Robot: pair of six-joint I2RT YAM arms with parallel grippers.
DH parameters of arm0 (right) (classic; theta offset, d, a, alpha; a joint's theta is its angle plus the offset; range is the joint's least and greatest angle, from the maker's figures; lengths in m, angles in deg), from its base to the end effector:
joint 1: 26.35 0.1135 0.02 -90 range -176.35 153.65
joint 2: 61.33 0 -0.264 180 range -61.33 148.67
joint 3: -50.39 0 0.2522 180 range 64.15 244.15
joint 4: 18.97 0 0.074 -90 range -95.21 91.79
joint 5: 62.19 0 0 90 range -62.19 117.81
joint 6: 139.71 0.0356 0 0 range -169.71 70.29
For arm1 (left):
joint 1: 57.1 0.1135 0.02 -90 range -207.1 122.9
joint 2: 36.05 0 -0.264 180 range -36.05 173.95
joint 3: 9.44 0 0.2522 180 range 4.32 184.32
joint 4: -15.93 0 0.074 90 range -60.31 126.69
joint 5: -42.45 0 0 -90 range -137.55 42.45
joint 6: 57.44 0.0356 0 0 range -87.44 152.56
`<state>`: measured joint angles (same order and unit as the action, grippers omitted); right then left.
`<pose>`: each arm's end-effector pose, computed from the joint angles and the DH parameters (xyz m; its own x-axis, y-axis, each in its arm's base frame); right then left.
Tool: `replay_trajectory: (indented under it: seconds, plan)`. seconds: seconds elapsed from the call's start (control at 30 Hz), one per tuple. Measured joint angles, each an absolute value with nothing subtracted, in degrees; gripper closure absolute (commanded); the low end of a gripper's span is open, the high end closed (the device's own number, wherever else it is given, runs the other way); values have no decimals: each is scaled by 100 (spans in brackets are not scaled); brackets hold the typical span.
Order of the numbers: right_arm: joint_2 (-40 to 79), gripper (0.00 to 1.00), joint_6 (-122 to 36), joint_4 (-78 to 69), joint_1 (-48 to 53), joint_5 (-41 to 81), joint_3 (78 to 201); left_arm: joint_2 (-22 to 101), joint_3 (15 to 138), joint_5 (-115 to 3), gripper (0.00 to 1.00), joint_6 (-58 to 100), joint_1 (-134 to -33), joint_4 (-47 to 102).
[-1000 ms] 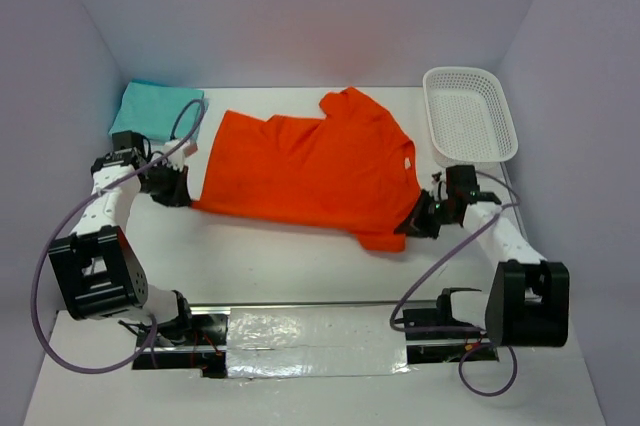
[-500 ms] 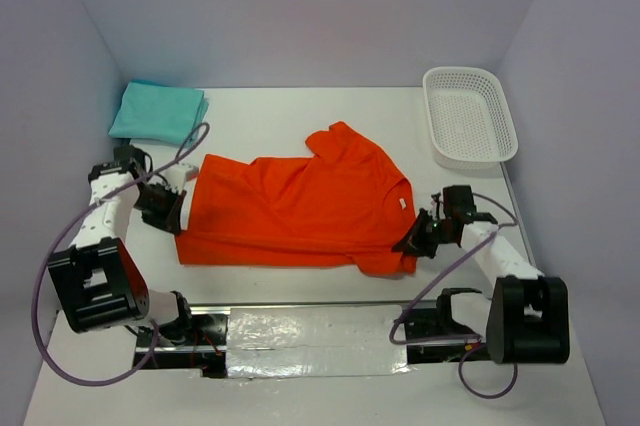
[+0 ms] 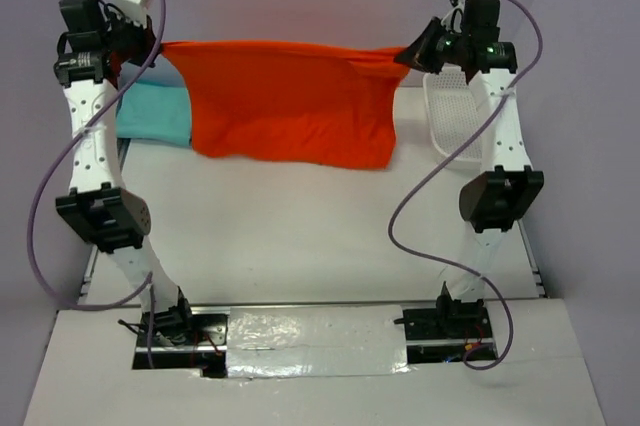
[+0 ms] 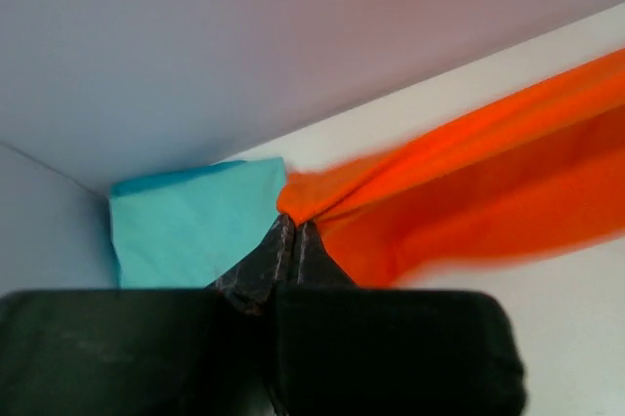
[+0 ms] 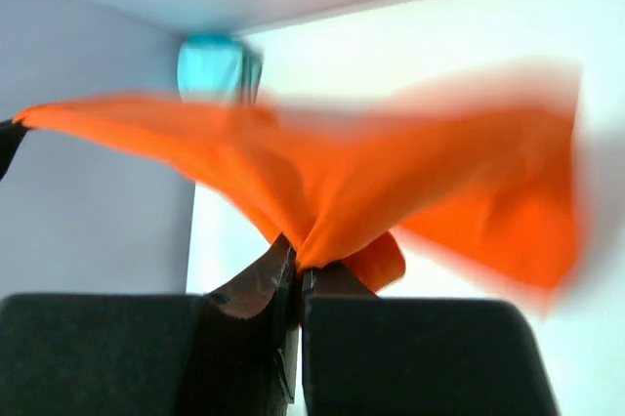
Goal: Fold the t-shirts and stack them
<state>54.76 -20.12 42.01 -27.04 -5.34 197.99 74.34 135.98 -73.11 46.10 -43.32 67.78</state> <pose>0.4417 0.0141 0.4313 -0.6579 0.4214 -0.6242 -0.1623 0.7301 0.6638 0.4116 0.0851 0.4750 -0.2296 0.1612 -0.9598 0.2468 0.9636 0.1027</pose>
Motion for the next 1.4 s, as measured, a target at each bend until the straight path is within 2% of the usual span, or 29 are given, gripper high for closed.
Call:
replay_trajectory:
  seconds: [0.1, 0.2, 0.37, 0.43, 0.47, 0.5, 0.53, 0.6, 0.67, 0.73, 0.93, 1.17, 1.3, 1.4]
  plan:
    - [4079, 100, -1951, 3843, -2696, -540, 18084, 6131, 11713, -7473, 100, 4650, -4347, 6354]
    - [3015, 100, -1971, 3751, -2676, -529, 16547, 5353, 10529, -7602, 100, 4803, -4397, 6166]
    - [2595, 100, -2227, 3456, -2425, -372, 14401, 4638, 8538, -7558, 100, 5118, -4452, 6120]
    - [2606, 95, -2266, 3340, -2313, -300, 13332, 4483, 7755, -7425, 100, 5266, -4450, 6328]
    - [2645, 88, -2279, 3318, -2267, -276, 12827, 4437, 7399, -7359, 100, 5362, -4450, 6391]
    - [2683, 66, -2299, 3281, -2217, -245, 12359, 4405, 7030, -7287, 100, 5450, -4450, 6448]
    - [2722, 56, -2286, 3285, -2180, -219, 12047, 4394, 6717, -7228, 100, 5511, -4450, 6500]
    - [2803, 43, -2382, 3246, -2081, -97, 11579, 4365, 6074, -7108, 100, 5668, -4450, 6496]
    - [2822, 35, -2478, 3158, -1996, 54, 11422, 4367, 5618, -7007, 100, 5799, -4450, 6535]
    - [2779, 32, -2535, 3014, -1850, 321, 11398, 4370, 5349, -6942, 100, 5937, -4450, 6590]
    - [1749, 31, -2415, 2691, -1292, 1145, 10814, 4370, 5207, -6821, 100, 6132, -4450, 6572]
    - [256, 29, -1851, 3106, -1006, 1805, 10040, 4341, 5207, -6760, 100, 6237, -4450, 6575]
    - [-141, 34, -1446, 2966, -650, 1682, 9483, 4243, 5207, -6725, 100, 6234, -4450, 6572]
    - [88, 41, -1199, 2758, -449, 1621, 9216, 4184, 5207, -6712, 100, 6232, -4450, 6572]
